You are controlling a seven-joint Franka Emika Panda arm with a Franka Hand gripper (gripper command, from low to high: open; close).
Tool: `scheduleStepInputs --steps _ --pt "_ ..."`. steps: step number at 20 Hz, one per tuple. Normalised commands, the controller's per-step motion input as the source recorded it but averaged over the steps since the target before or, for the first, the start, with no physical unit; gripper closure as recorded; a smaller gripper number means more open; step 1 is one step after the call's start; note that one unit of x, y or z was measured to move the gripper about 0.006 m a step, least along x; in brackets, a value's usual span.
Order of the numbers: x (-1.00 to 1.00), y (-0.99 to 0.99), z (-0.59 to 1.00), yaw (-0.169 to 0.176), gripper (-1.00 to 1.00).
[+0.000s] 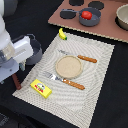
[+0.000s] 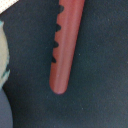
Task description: Interact with the objects in diverse but meaningful ways.
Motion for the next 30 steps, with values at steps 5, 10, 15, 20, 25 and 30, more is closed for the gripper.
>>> scheduleStepInputs --steps 5,10,15,20,25,30 --pt "0.0 -0.18 -0.29 -0.028 -1.0" --pt "0.0 -0.17 -0.27 -0.018 -1.0" --pt "0.01 -0.2 -0.21 -0.011 1.0" --pt "0.05 -0.22 -0.17 -0.003 1.0" --pt "0.15 -0.22 -0.08 -0.001 1.0" --pt "0.34 -0.04 0.56 -0.03 1.0"
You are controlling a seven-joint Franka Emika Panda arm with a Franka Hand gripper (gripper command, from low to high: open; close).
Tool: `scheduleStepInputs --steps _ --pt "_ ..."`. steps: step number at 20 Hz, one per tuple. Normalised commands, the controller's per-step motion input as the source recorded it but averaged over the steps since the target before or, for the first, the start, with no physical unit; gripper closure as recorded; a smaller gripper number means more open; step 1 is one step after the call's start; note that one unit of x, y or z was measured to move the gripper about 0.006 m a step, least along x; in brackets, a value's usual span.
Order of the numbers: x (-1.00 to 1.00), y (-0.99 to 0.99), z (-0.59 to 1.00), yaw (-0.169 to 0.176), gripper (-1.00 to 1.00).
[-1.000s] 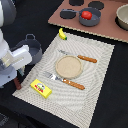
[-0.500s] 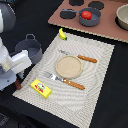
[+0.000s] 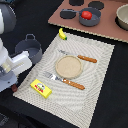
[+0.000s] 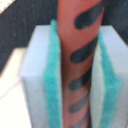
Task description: Interact with the objects in diverse but meaningful ways.
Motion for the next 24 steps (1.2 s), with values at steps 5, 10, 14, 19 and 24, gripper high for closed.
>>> scheduleStepInputs --steps 5,10,14,19,24 --pt "0.35 0.06 1.0 -0.113 1.0" --pt "0.6 0.2 1.0 -0.136 1.0" --pt "0.65 0.24 0.87 -0.133 1.0" --pt "0.76 0.43 0.62 -0.077 1.0" --pt "0.84 0.5 0.46 -0.031 1.0"
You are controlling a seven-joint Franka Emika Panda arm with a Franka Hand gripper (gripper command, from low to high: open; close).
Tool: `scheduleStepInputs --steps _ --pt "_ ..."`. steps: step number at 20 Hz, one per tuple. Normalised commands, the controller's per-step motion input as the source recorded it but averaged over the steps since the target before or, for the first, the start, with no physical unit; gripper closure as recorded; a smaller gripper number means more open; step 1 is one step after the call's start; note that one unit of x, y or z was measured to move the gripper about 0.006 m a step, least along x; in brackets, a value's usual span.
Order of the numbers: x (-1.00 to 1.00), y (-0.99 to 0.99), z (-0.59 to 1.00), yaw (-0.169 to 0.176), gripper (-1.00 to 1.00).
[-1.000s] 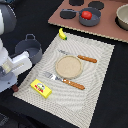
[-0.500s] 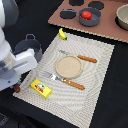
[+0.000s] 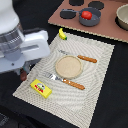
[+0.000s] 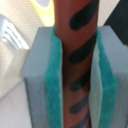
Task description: Interact with the objects in diverse but meaningful ways.
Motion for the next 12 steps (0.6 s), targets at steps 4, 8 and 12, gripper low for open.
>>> scheduleStepInputs --steps 4,8,12 --pt "0.87 0.49 0.28 -0.009 1.0" --pt "0.85 0.4 0.23 -0.017 1.0" --pt "0.9 0.35 0.23 -0.026 1.0"
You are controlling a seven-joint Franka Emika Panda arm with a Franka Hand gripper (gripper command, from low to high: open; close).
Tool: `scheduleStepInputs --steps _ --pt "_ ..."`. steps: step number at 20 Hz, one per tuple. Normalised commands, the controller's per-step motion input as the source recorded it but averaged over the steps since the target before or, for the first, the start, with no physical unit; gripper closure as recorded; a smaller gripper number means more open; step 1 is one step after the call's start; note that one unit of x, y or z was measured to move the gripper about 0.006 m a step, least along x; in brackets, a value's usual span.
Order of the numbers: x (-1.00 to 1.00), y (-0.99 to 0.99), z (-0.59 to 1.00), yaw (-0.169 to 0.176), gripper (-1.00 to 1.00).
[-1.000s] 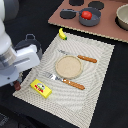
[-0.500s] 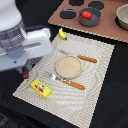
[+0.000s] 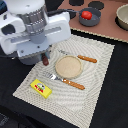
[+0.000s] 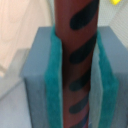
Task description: Interact with the objects in diverse but meaningful ways.
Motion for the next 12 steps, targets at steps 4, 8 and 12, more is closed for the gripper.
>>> scheduleStepInputs --steps 4,8,12 --pt "0.91 0.28 0.23 -0.039 1.0" --pt "0.92 0.24 0.24 -0.044 1.0" --pt "0.91 0.23 0.22 -0.045 1.0"
